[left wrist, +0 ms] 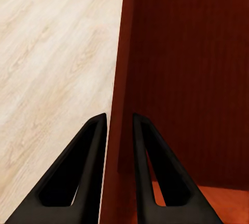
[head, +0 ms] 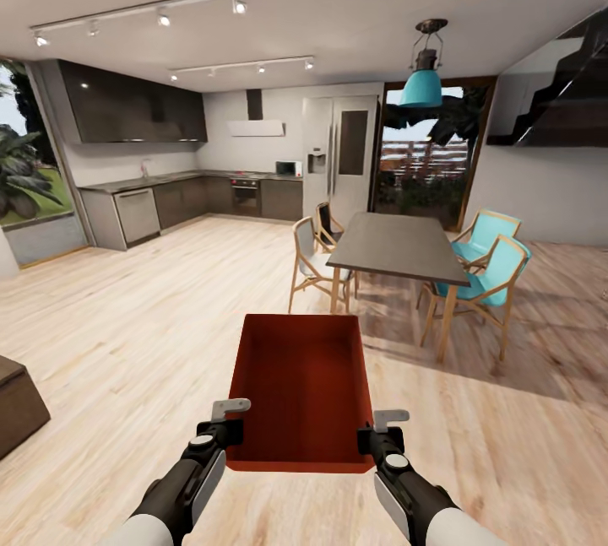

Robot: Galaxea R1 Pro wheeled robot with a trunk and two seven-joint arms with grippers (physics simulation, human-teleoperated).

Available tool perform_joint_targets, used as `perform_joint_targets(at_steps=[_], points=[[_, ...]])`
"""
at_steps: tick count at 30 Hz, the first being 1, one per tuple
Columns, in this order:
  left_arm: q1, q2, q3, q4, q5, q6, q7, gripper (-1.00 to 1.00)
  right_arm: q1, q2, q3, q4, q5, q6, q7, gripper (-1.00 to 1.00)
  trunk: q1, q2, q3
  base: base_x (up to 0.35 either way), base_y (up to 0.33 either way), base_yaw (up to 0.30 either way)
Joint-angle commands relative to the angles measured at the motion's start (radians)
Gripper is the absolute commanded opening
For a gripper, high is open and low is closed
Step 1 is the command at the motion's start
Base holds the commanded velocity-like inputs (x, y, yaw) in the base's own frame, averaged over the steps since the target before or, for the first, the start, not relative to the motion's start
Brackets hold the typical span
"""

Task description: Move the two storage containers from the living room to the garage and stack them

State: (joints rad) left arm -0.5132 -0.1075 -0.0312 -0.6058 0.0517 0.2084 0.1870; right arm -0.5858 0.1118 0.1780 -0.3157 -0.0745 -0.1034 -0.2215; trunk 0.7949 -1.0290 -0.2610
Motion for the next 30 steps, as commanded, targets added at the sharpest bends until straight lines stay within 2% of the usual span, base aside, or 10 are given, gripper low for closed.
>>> perform_joint_targets(at_steps=[1, 30], points=[[-0.001, 0.0, 0.017, -0.018, -0.012, -0.034, 0.014, -1.0, 0.0, 0.0, -0.005, 0.003, -0.014, -0.004, -0.006, -1.0, 0.0, -0.001, -0.001, 0.0, 0.0, -0.246], [-0.001, 0.0, 0.017, -0.019, -0.012, -0.034, 0.014, -1.0, 0.0, 0.0, -0.005, 0.002, -0.014, -0.004, -0.006, -1.0, 0.0, -0.001, -0.001, 0.0, 0.0, -0.246]])
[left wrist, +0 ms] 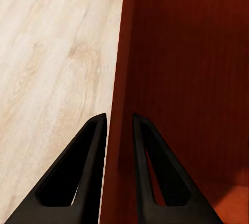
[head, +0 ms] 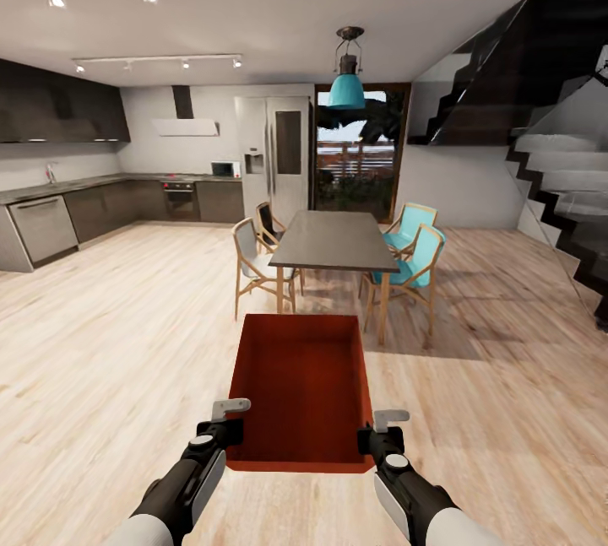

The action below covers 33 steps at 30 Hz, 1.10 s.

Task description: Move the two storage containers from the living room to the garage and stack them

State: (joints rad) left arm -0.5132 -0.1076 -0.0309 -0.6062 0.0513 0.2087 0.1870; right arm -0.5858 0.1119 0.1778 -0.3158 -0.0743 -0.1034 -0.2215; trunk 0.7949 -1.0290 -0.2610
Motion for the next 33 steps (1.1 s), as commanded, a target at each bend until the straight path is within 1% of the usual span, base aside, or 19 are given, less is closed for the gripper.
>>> perform_joint_targets(at_steps=[1, 4, 9, 33], points=[[-0.001, 0.0, 0.017, -0.019, -0.011, -0.034, 0.014, -1.0, 0.0, 0.0, -0.004, 0.002, -0.015, -0.004, -0.006, -1.0, 0.0, -0.001, -0.001, 0.0, 0.0, -0.246], [-0.001, 0.0, 0.017, -0.019, -0.011, -0.034, 0.014, -1.0, 0.0, 0.0, -0.005, 0.002, -0.015, -0.004, -0.006, -1.0, 0.0, -0.001, -0.001, 0.0, 0.0, -0.172], [-0.001, 0.0, 0.017, -0.02, -0.011, -0.034, 0.014, -1.0, 0.0, 0.0, -0.004, 0.003, -0.015, -0.004, -0.006, -1.0, 0.0, -0.001, 0.0, 0.0, 0.0, -0.029], [-0.001, -0.001, 0.017, -0.02, -0.011, -0.034, 0.014, -1.0, 0.0, 0.0, -0.004, 0.002, -0.015, -0.004, -0.006, -1.0, 0.0, -0.001, 0.036, 0.0, 0.0, 0.0]])
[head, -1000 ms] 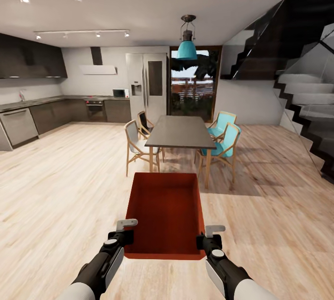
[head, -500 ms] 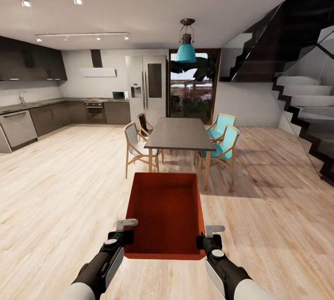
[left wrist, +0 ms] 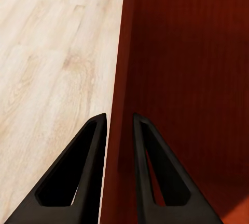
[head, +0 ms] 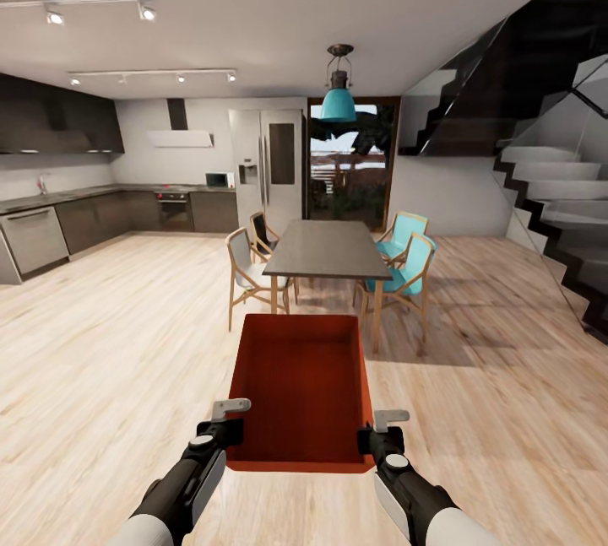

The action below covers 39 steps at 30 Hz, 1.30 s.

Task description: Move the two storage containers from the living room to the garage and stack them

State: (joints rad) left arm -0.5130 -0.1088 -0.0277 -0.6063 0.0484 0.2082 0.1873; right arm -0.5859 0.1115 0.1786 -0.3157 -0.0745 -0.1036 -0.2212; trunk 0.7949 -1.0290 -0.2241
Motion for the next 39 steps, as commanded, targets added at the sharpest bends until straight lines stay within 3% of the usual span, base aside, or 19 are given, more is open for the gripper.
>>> perform_joint_targets(at_steps=[1, 31, 39], points=[[-0.001, 0.0, 0.014, -0.02, -0.009, -0.033, 0.014, -1.0, 0.0, 0.0, -0.005, 0.002, -0.014, -0.004, -0.006, -1.0, 0.0, -0.001, 0.0, 0.0, 0.0, 0.0], [-0.001, 0.001, 0.014, -0.027, -0.009, -0.033, 0.014, -1.0, 0.0, 0.0, -0.005, 0.002, -0.014, -0.004, -0.006, -1.0, 0.0, -0.001, 0.046, 0.0, 0.0, 0.0], [-0.001, 0.0, 0.014, -0.027, -0.009, -0.033, 0.014, -1.0, 0.0, -0.001, -0.005, 0.003, -0.014, -0.004, -0.006, -1.0, 0.0, -0.001, 0.049, 0.0, 0.0, 0.0]])
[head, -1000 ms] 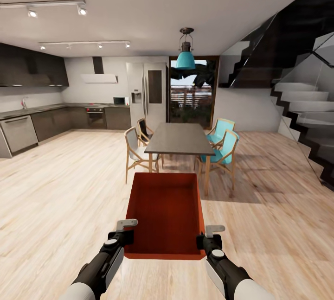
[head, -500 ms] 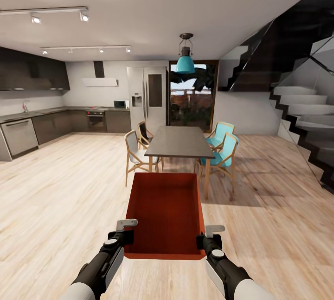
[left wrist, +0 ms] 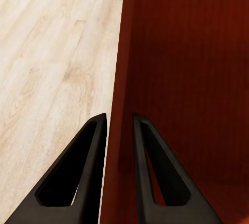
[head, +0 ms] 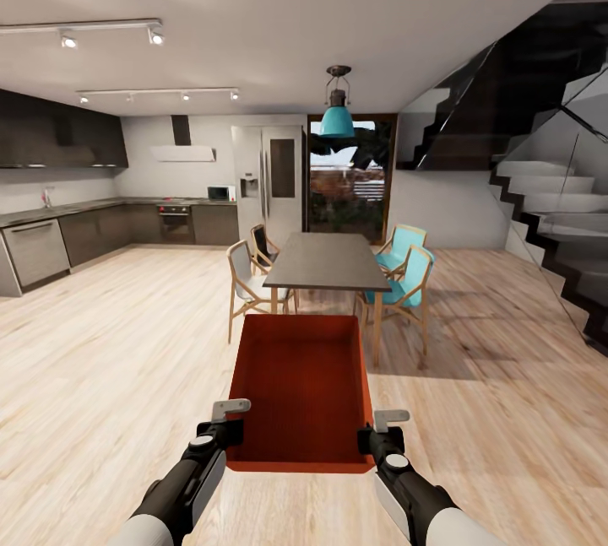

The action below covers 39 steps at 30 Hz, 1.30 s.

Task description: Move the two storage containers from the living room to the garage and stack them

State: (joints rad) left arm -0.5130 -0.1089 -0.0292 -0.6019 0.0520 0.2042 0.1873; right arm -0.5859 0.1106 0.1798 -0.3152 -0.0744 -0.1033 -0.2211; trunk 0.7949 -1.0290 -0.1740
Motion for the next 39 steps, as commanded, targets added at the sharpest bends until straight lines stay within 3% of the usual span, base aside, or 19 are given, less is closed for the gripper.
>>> perform_joint_targets(at_steps=[1, 23, 39], points=[[-0.001, 0.0, 0.015, -0.032, -0.012, -0.029, 0.014, -1.0, 0.0, 0.0, -0.006, 0.002, -0.015, -0.004, -0.006, -1.0, 0.0, -0.001, -0.002, 0.0, 0.0, 0.0], [-0.001, 0.0, 0.015, -0.033, -0.012, -0.029, 0.014, -1.0, 0.0, 0.0, -0.006, 0.004, -0.014, -0.003, -0.007, -1.0, 0.0, -0.001, -0.002, 0.0, 0.0, 0.0], [-0.001, 0.0, 0.017, -0.033, -0.012, -0.029, 0.014, -1.0, 0.0, 0.001, -0.006, 0.004, -0.015, -0.005, -0.009, -1.0, 0.0, -0.001, -0.002, 0.0, 0.0, -0.226]])
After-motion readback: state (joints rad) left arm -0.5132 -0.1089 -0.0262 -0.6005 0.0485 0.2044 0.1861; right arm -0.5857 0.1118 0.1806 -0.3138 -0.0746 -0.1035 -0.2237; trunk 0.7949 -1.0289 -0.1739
